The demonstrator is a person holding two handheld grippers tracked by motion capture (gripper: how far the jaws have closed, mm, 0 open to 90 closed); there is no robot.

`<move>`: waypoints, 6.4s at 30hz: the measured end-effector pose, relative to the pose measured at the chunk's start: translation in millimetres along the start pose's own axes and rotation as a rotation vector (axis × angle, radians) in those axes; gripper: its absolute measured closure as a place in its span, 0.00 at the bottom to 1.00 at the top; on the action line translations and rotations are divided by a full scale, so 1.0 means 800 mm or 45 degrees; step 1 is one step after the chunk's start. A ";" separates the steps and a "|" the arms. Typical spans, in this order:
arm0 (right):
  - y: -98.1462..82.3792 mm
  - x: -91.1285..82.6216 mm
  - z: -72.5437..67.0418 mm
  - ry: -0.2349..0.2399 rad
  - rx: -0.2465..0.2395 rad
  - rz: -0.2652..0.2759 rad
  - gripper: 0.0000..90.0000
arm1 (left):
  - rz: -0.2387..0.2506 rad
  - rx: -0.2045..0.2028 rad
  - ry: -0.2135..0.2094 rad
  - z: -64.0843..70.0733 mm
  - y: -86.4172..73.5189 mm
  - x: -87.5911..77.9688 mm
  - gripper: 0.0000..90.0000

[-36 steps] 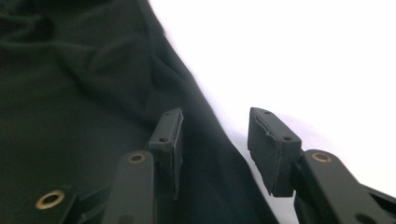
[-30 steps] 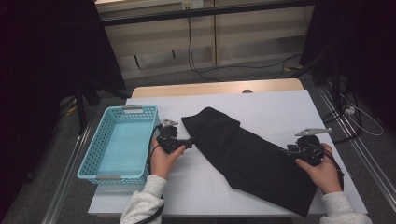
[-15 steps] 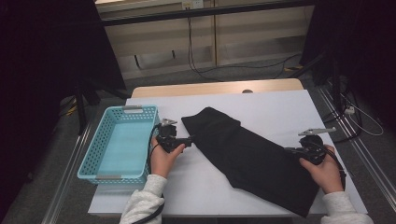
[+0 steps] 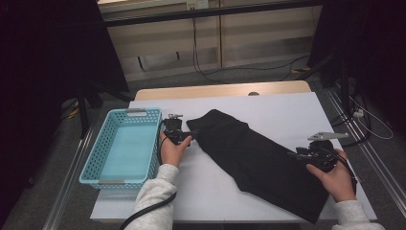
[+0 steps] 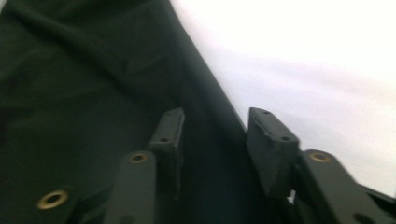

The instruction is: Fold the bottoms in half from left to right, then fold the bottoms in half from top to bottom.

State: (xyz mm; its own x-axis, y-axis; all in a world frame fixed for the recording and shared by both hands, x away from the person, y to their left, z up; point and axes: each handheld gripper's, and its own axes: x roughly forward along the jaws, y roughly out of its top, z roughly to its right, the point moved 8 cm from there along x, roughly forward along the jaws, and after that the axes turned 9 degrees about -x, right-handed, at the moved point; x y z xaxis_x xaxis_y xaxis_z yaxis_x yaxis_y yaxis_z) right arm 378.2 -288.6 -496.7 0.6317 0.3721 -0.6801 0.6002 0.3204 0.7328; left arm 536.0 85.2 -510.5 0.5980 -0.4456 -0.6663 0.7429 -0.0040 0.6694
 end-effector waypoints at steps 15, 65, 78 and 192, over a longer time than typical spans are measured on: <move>0.012 0.006 -0.032 0.082 -0.049 0.016 0.47 | -0.025 0.012 -0.040 0.009 0.007 0.015 0.47; 0.012 0.009 -0.051 0.170 -0.078 -0.002 0.39 | -0.120 -0.031 0.069 0.004 0.018 0.019 0.88; 0.012 0.007 -0.051 0.177 -0.068 0.010 0.35 | -0.022 -0.033 0.107 -0.002 0.045 -0.009 0.94; 0.035 0.006 -0.064 0.181 -0.082 0.096 0.31 | -0.108 0.397 -0.719 0.212 -0.077 -0.071 0.60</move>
State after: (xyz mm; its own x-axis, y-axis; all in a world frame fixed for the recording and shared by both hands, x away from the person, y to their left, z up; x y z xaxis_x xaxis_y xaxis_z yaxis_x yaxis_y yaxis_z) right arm 372.7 -232.9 -478.6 0.5953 0.5153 -0.6165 0.5182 0.3402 0.7847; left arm 405.1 -41.1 -458.3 0.2273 -0.8342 -0.5025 0.6078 -0.2817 0.7424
